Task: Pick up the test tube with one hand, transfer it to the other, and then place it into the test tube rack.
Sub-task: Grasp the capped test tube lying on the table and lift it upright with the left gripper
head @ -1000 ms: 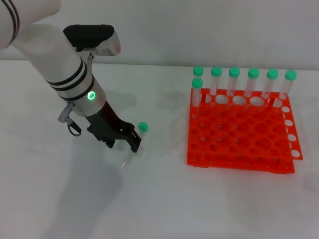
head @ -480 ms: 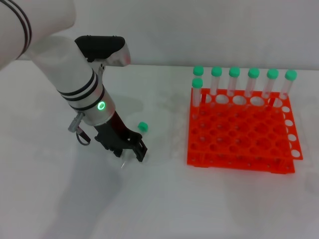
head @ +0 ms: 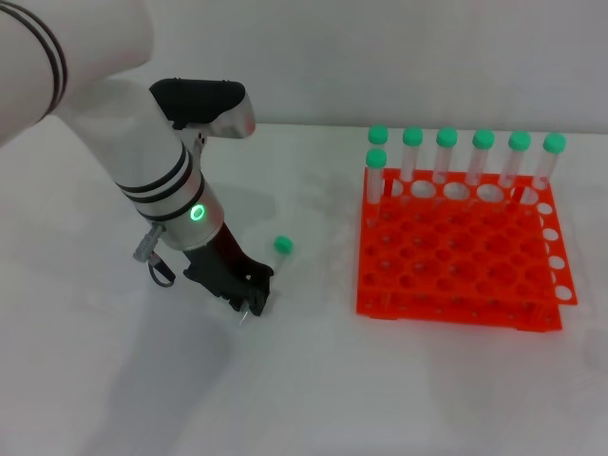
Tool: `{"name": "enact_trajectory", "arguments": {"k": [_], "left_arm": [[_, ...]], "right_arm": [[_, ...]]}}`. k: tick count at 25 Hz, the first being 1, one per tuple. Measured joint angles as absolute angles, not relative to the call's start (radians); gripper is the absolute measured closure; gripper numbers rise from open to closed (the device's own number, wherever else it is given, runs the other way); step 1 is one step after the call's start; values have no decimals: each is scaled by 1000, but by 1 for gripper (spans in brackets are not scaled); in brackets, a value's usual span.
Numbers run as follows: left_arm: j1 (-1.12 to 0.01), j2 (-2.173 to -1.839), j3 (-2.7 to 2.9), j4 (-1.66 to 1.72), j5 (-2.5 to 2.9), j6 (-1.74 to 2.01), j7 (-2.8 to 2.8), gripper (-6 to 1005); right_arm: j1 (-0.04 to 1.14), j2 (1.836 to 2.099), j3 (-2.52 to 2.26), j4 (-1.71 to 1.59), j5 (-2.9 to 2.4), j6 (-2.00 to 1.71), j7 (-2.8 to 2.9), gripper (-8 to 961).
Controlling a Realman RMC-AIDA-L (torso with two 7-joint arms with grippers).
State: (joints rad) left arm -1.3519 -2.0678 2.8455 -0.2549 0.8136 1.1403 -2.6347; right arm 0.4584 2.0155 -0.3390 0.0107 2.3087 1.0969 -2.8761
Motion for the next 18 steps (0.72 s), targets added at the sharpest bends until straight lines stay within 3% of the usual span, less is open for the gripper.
{"name": "enact_trajectory", "arguments": {"k": [2,7,18], "left_arm": [[-1351,-2069,2846,-251,827,1140,-2636,698],[-1349,-2070,2845,-251,830,1139,-2635,768],[-1355,-2046,2845,-266,740,1085,-2562,799]], "right_arm": [[459,2016,-339,11,2309,1097,-2876,104],[459,2016,-339,11,2309,1099,-2876,104],[459,2016,-336,11,2311,1099,-2876,105]]}}
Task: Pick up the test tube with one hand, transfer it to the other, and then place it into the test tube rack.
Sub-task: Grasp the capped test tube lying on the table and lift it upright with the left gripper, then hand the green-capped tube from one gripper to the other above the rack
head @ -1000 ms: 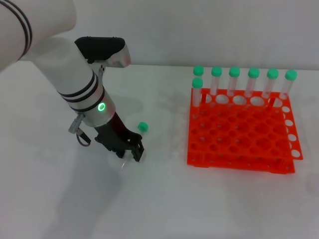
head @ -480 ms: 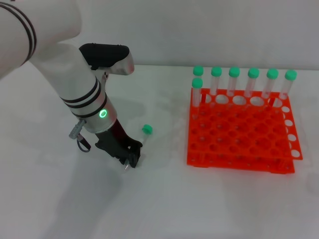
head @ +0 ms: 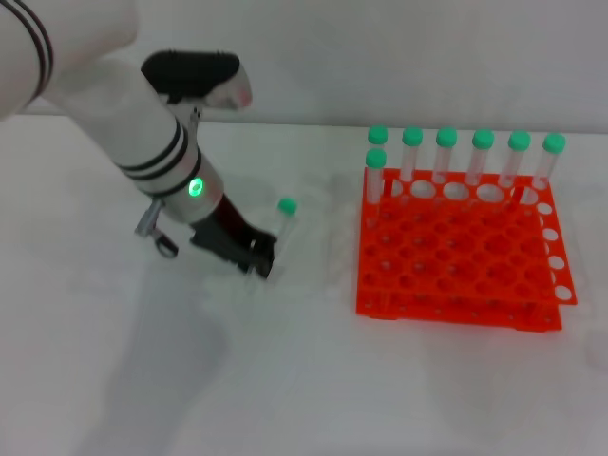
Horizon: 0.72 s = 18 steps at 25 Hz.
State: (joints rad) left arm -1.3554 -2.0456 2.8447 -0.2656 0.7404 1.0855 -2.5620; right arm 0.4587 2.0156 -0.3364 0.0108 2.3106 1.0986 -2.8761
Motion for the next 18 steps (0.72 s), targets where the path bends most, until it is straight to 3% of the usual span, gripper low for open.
{"name": "enact_trajectory", "arguments": {"k": [3,7,14,18], "left_arm": [[-1353,-2028,2844,-275,645,1033,-2498,802],[-1291,-2033,2844,-314,307,915,-2241,801],[-1106,-2071,2844,-304,-363,883,-1764,799],[-931,-2079,2842,-156,-841,979,-1267,798]], "right_arm": [[459,2016,-336,11,2311,1099,-2876,105],[459,2016,-336,6,2312,1099,-2876,105],[459,2016,-335,-1,2333,1095,-2877,105],[466,2013,-334,-6,2340,1043,-2872,105]]}}
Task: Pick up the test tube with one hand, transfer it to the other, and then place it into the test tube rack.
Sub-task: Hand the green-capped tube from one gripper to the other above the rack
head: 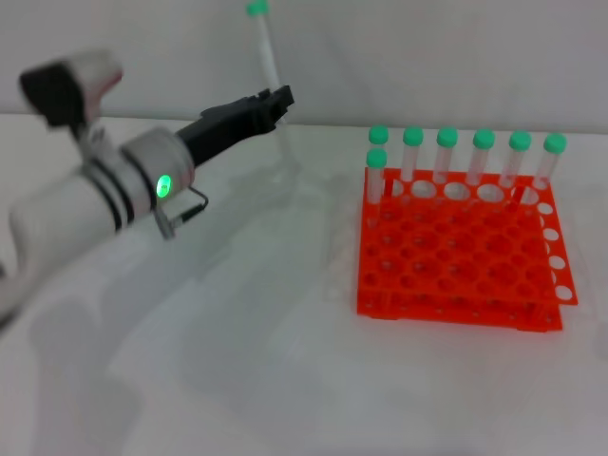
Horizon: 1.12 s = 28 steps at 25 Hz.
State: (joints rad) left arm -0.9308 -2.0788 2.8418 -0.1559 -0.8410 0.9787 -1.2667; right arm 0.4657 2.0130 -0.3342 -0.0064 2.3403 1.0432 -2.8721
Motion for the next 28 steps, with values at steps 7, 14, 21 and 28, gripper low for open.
{"name": "enact_trajectory", "arguments": {"k": [7,14,21,28], "left_arm": [[-715,-2085,2839,124,-1113,1224,-664,796],[-670,-2092,2842,284,-936,1245,-459,794],[-716,-2098,2840,408,-789,1105,-332,792],[-768,-2096,2834,418,-687,982,-295,790]], "right_arm": [[460,2005,-391,-58,2324,1003,-2673,105],[359,1964,-647,-287,2167,1114,-2239,105],[344,1868,-714,-337,1938,1517,-2113,105],[357,1862,-717,-407,1784,1693,-2082,107]]}}
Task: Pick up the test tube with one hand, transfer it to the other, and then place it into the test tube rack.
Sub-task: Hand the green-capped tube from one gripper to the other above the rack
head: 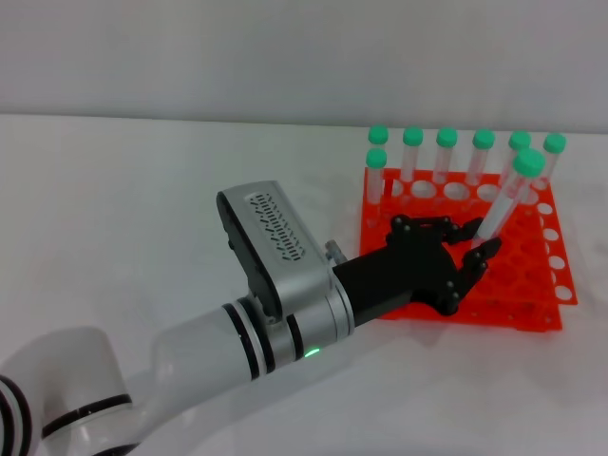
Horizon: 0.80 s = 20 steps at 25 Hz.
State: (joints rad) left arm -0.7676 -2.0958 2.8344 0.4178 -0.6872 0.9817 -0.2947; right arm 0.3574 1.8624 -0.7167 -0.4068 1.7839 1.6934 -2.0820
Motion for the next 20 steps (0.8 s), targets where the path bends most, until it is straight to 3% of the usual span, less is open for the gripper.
{"name": "enact_trajectory", "arguments": {"k": [7,14,20], "left_arm": [[-782,-2094,2817,409,-675,943,-288,788],[-787,-2092,2816,409,-650,939,-285,786],[-786,-2092,2816,409,-643,939,-285,784]], "right_arm": [[400,1886,-790,-413,1766,1700,-2073,108],[472,1940,-828,-409,1742,1624,-2062,109],[501,1956,-830,-405,1731,1614,-2038,141]]}}
